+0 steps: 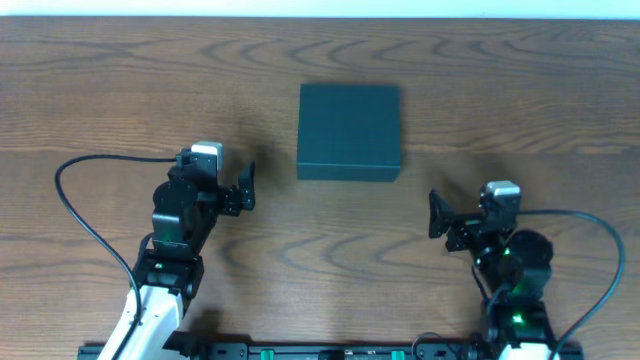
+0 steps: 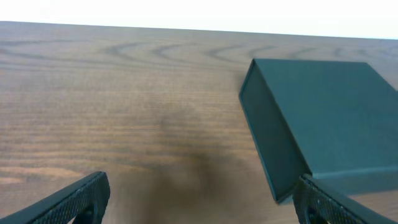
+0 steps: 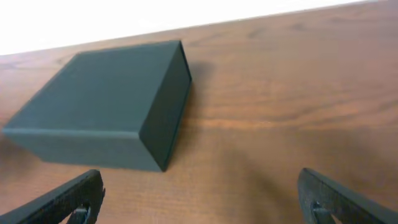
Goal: Pack container
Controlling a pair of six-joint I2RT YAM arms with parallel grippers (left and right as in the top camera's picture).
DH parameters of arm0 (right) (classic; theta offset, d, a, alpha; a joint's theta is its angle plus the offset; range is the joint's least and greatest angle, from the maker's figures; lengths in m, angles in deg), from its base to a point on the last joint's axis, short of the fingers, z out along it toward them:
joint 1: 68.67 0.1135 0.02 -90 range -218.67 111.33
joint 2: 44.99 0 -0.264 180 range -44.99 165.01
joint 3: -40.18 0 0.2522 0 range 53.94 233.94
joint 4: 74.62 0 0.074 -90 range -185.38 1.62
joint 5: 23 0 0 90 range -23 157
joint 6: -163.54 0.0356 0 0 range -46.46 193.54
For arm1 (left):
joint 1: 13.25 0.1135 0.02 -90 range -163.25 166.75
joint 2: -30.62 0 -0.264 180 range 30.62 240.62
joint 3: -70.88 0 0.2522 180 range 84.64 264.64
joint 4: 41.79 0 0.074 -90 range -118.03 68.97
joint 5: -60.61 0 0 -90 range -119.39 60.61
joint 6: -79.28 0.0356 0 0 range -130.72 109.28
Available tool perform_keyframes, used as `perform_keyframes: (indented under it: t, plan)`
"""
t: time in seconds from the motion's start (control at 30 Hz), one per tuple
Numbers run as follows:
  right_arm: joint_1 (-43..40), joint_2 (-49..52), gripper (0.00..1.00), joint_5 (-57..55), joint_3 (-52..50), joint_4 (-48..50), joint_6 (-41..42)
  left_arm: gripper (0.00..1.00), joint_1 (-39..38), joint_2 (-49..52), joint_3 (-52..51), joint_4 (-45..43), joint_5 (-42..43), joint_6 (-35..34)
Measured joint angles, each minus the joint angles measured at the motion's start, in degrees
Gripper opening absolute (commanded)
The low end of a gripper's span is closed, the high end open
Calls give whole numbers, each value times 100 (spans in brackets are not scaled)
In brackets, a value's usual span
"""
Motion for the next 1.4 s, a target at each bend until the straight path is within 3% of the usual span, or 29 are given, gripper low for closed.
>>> perform_keyframes:
  t: [0.2,0.43,0.57,0.73,0.93,1.2,1.4]
  plan:
    - [0,-9,99,13,-538,1104,313,95,0,376,-494,-691,17,-140]
    - [0,-13,99,4,-619,275,444,96,11,986,-1340,-1834,-210,-645]
    - [0,-9,99,-37,-623,210,664,96,11,1113,-1797,-1939,-656,-1226]
    - [0,-15,99,-258,-621,-378,1106,95,9,1067,-1974,-1606,-1060,-1869]
    - [0,-9,99,-321,-625,-1388,1235,95,9,955,-1790,-1003,-1196,-1998]
    - [101,-118,99,-358,-625,-1412,1259,95,11,603,-1646,-170,-1307,-1991]
    - [417,-1335,99,-369,-625,-1408,1261,95,11,-632,-1722,1211,-1377,-2037]
